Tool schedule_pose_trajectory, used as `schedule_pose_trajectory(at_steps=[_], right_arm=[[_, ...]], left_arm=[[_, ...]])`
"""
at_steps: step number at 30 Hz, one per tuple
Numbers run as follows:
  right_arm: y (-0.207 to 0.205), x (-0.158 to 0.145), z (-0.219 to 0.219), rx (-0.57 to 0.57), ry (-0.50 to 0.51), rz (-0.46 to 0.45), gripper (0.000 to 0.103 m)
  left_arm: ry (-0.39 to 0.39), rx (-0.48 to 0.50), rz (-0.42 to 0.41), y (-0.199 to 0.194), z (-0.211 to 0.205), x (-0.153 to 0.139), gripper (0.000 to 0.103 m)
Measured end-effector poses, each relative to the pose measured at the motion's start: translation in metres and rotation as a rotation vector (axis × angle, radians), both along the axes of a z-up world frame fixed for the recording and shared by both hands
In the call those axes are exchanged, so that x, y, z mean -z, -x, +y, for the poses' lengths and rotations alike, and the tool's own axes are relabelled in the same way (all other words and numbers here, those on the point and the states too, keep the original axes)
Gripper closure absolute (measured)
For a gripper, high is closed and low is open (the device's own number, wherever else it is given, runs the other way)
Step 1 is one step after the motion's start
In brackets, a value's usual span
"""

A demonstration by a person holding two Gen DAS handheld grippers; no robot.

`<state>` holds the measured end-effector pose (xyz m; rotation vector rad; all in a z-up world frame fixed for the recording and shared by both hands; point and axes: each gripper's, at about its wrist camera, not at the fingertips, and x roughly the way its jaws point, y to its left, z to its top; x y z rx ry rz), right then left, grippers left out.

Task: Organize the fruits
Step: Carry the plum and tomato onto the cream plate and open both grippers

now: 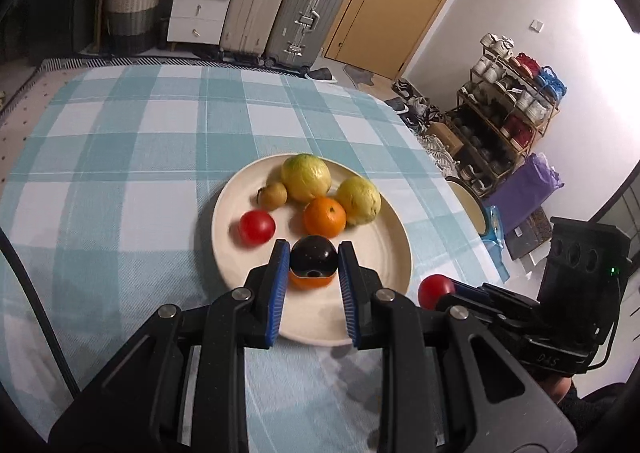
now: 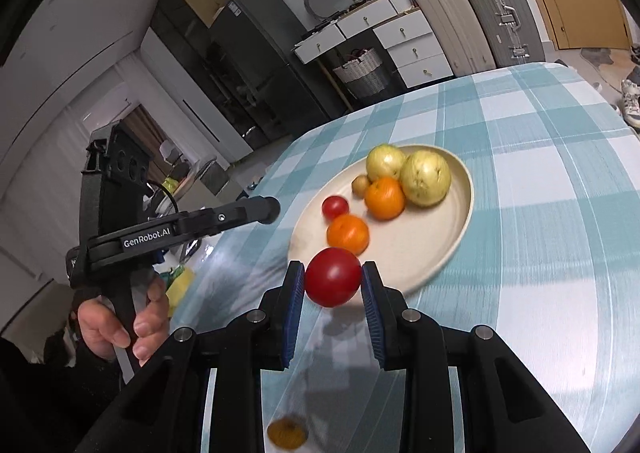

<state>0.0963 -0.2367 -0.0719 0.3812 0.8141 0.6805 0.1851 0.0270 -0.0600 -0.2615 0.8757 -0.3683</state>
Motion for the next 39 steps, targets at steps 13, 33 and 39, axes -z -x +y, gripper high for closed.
schedule_pose_trajectory(at_steps=[13, 33, 39], right_arm=[[-0.055, 0.011, 0.013, 0.024, 0.059, 0.037, 0.073], [-0.073, 0.028, 0.024, 0.011, 0.114, 0.052, 0.073], [-0.069, 0.023, 0.017, 0.048, 0.085, 0.025, 0.05]], left_arm=[[-0.013, 0.028, 0.04, -0.063, -0.014, 0.02, 0.081], [0.014, 0.014, 0.09, -0.086, -0.018, 0.041, 0.081], [0.022, 0.016, 0.076, -0.081, -0.016, 0.032, 0.074]])
